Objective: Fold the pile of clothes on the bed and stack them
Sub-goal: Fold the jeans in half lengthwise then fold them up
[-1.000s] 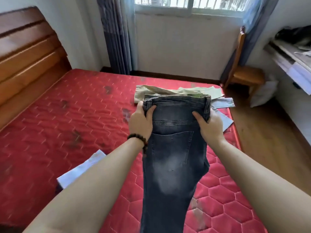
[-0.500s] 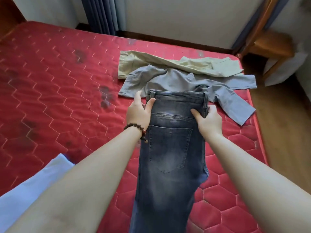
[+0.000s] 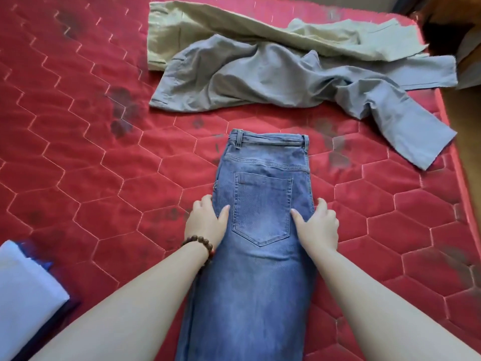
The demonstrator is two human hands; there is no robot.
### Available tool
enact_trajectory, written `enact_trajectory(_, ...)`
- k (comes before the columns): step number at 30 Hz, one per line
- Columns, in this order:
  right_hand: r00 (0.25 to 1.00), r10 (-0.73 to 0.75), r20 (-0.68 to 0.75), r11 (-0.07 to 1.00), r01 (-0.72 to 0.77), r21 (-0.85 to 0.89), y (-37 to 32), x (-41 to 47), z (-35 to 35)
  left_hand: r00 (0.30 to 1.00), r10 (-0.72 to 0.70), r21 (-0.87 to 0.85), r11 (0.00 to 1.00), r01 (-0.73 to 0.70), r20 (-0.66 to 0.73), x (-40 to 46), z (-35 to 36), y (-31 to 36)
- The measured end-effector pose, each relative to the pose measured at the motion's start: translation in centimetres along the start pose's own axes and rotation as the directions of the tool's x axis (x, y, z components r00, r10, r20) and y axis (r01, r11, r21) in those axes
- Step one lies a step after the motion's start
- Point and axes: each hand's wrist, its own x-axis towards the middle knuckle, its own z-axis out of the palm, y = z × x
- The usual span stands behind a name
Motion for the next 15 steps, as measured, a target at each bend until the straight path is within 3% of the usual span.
enact_trajectory(2, 1.000, -0.009, -0.020, 1.000, 0.009, -0.001, -0.3, 0.9, 0.8, 1.000, 0.011, 0.009, 1.000, -0.010, -0.013, 0.9, 0.7, 0.8)
enact_trajectory(6, 0.991, -0.133, -0.018, 0.970, 0.126, -0.210, -0.8, 1.3, 1.9, 0.999, 0.033, 0.120, 0.992, -0.031, -0.020, 1.8, 1.4, 1.5)
enact_trajectory(9, 0.975, -0.214, -0.059, 0.951, 0.194, -0.241, -1.7, 2.2, 1.2, 0.997, 0.057, 0.132, 0.990, -0.049, -0.052, 2.5, 0.7, 2.1)
enact_trajectory(12, 0.941, -0.303, -0.150, 0.943, 0.274, -0.189, -4.2, 4.3, -0.5, 0.979, 0.106, 0.051, 0.994, -0.098, -0.176, 4.7, -0.9, 3.7)
enact_trajectory(15, 0.912, -0.348, -0.219, 0.936, 0.323, -0.141, -7.0, 6.7, -2.0, 0.948, 0.041, -0.119, 0.990, -0.082, -0.317, 7.1, -2.1, 5.1)
